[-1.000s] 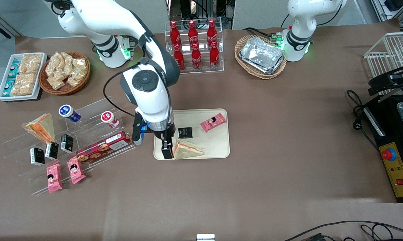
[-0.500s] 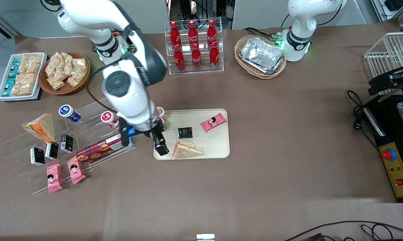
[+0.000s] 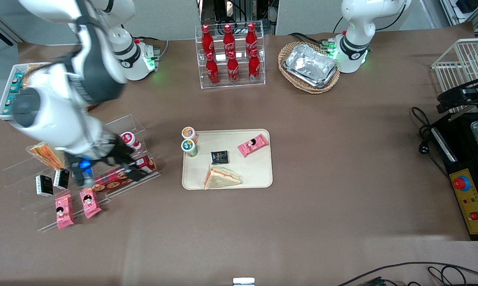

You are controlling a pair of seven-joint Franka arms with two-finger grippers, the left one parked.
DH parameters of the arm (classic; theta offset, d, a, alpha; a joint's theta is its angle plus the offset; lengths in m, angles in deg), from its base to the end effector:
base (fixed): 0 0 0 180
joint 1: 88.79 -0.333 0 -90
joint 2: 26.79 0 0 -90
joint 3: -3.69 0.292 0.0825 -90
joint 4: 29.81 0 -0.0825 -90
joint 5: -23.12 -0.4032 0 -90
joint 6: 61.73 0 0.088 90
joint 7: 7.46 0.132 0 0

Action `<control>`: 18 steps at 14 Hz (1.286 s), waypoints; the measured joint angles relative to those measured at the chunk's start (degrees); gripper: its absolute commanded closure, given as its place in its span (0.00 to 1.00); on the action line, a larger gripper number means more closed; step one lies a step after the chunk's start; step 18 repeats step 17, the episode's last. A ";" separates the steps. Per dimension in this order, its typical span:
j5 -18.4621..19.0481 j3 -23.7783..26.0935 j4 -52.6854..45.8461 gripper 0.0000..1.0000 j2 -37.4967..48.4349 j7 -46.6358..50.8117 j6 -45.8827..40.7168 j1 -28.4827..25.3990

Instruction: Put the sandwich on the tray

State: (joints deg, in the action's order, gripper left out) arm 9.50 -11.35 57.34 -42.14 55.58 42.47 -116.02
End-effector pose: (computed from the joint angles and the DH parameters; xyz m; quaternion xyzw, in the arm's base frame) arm 0.6361 0.1783 0.4634 -0.8904 0.4474 0.0341 0.0765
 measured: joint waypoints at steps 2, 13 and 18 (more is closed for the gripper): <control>0.42 -0.04 0.02 0.00 1.85 -13.36 -3.16 4.99; 10.85 0.13 0.40 0.00 10.02 -54.43 -10.85 16.78; 12.19 0.29 0.57 0.00 11.70 -56.18 -12.67 17.03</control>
